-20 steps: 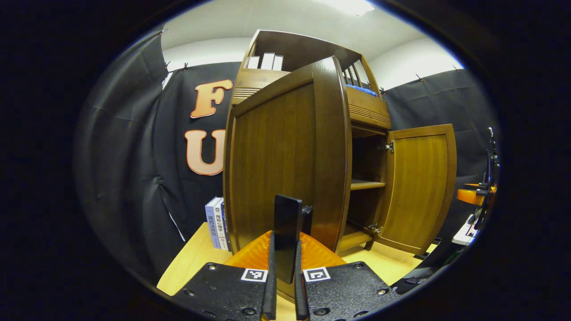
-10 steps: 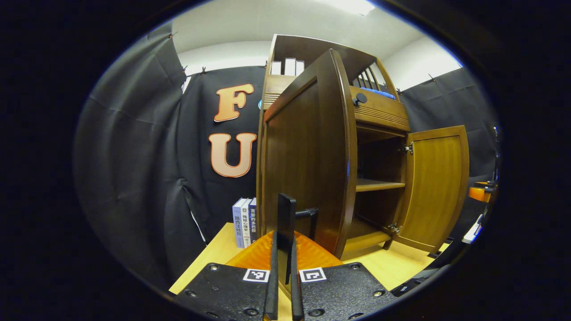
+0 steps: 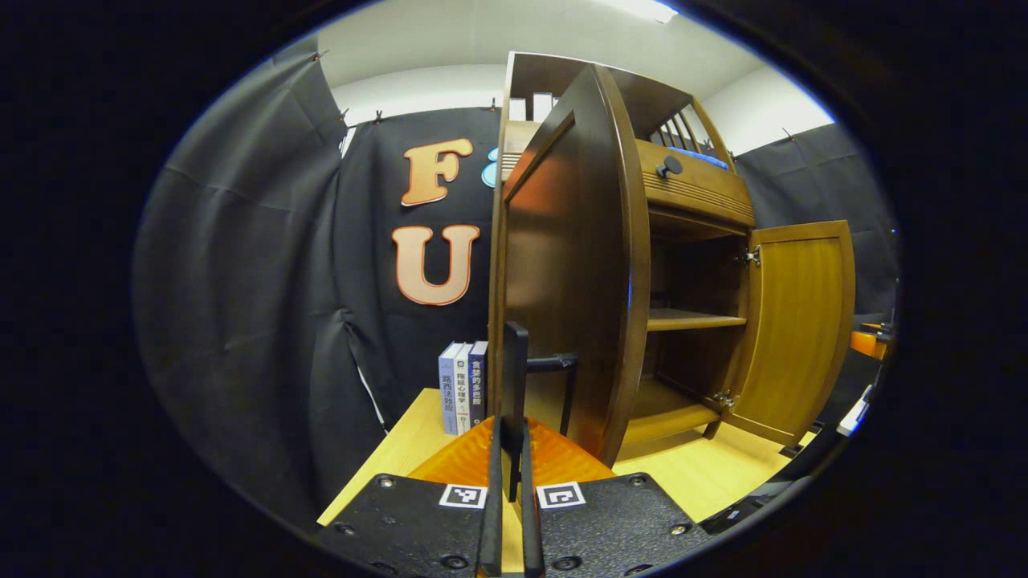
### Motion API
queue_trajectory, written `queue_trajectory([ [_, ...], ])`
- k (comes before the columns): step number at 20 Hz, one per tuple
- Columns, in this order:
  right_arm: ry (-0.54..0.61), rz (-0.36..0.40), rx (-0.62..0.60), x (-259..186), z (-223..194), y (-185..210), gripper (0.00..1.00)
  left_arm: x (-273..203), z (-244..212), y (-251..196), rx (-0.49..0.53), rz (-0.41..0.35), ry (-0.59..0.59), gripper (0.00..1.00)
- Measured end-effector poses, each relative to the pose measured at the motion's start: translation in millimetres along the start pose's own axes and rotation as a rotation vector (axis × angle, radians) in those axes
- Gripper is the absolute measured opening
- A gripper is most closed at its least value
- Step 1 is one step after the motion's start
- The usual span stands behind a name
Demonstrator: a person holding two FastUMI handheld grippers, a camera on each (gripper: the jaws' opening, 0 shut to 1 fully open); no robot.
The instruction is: Open the right door of the double-door shoe cabinet with the right hand, and open the left door with the left hand.
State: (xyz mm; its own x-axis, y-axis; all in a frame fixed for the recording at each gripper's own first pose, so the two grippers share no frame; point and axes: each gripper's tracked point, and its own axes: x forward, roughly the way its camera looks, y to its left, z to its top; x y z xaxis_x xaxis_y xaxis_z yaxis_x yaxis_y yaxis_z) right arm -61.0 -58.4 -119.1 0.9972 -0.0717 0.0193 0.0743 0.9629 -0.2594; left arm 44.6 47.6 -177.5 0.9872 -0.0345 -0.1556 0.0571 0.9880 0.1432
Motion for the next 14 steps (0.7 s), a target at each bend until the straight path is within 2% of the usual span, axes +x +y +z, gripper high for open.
queue_trajectory([
  [2, 0.004, 0.003, 0.0, 1, -2, 2, 1.0, -5, -1, 12, -0.013, 0.01, 0.001, 0.09],
  [3, 0.007, 0.005, -0.001, 2, -3, 3, 0.98, -8, -2, 14, -0.022, -0.001, 0.002, 0.05],
  [6, 0.014, 0.017, -0.003, 6, -4, 8, 0.98, -15, -6, 18, -0.021, -0.007, 0.003, 0.08],
  [8, 0.017, 0.021, -0.004, 7, -5, 10, 1.0, -14, -5, 33, 0.001, 0.028, 0.006, 0.08],
  [10, 0.018, 0.021, -0.001, 7, -5, 9, 1.0, -15, -6, 57, 0.012, 0.097, 0.009, 0.08],
  [13, 0.021, 0.015, 0.003, 7, -7, 5, 1.0, -22, -17, 59, -0.058, 0.081, 0.013, 0.09],
  [14, 0.022, 0.013, 0.003, 7, -8, 5, 1.0, -23, -18, 68, -0.051, 0.102, 0.016, 0.08],
])
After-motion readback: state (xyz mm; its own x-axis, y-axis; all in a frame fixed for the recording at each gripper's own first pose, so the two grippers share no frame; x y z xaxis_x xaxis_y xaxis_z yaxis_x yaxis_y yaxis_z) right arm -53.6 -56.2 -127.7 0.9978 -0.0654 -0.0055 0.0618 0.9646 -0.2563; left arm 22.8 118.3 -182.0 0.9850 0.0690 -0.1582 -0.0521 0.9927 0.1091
